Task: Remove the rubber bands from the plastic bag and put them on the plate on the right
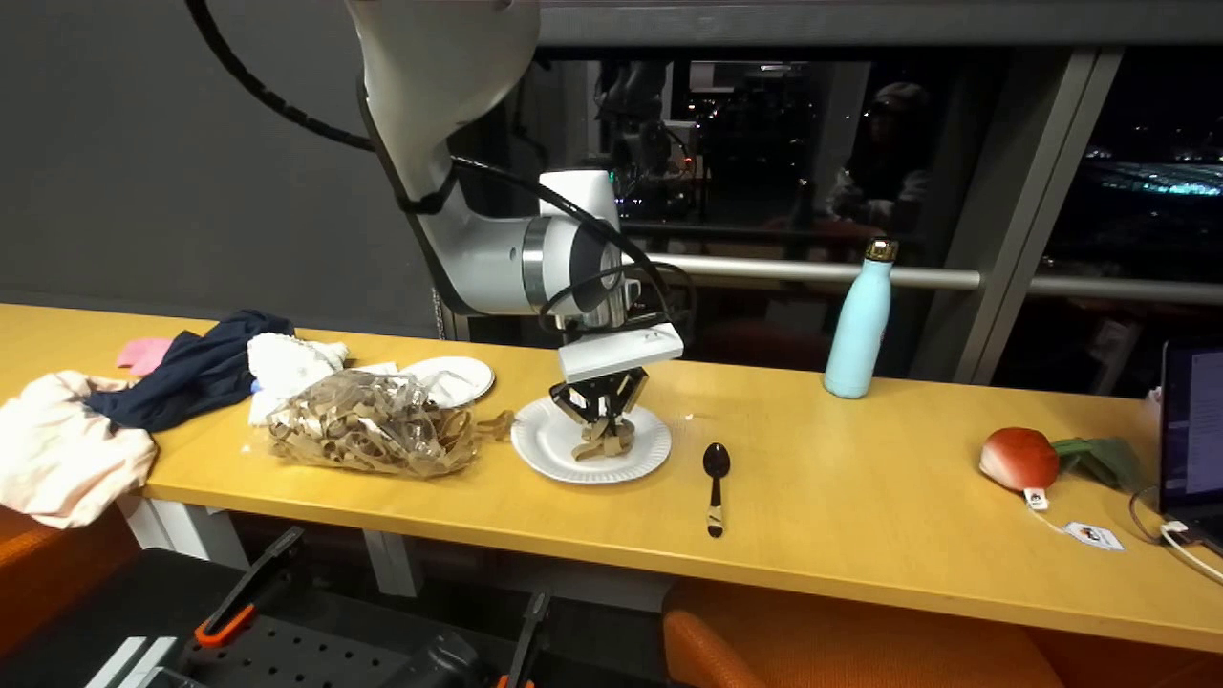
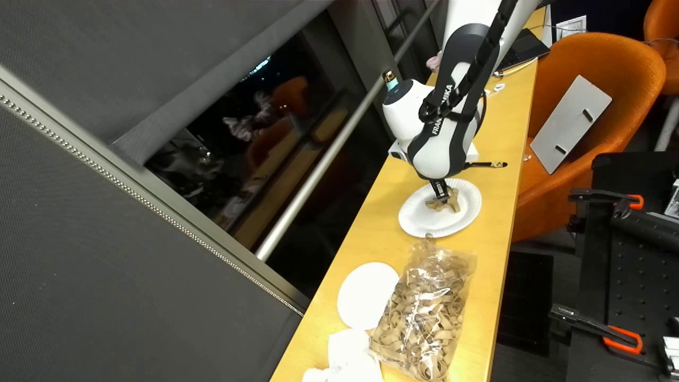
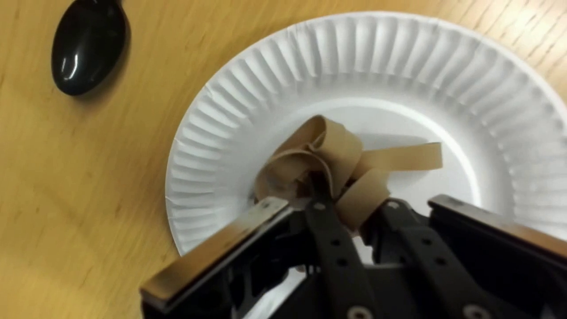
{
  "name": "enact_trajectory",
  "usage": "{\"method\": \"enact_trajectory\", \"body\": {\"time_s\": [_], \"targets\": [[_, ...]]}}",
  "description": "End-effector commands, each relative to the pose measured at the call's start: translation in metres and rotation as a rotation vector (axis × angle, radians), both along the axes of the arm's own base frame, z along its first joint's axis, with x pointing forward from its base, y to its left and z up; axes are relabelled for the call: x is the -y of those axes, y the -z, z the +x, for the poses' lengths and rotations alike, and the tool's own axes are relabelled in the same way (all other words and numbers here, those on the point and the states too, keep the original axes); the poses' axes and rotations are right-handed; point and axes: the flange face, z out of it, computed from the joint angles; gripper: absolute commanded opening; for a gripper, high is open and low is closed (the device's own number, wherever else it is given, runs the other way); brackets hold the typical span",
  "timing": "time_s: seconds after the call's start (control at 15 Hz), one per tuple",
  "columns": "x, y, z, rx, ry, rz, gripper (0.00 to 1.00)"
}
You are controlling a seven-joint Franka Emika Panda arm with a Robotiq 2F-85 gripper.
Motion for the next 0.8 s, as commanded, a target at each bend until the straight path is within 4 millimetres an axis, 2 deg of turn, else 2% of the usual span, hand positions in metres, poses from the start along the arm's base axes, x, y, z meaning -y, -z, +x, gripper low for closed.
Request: {"method": "enact_trajectory", "body": {"time_s": [0.0,0.47,0.73], "targets": [[-0.006,-0.009,0.003,0.0,0.005,-0.013,0.5],[-0.013,-0.028,0.006,0.026,0.003,-0.027,0.99],[-0.015,-0.041,0.005,0.041,0.004,-0.032,1.0]]}}
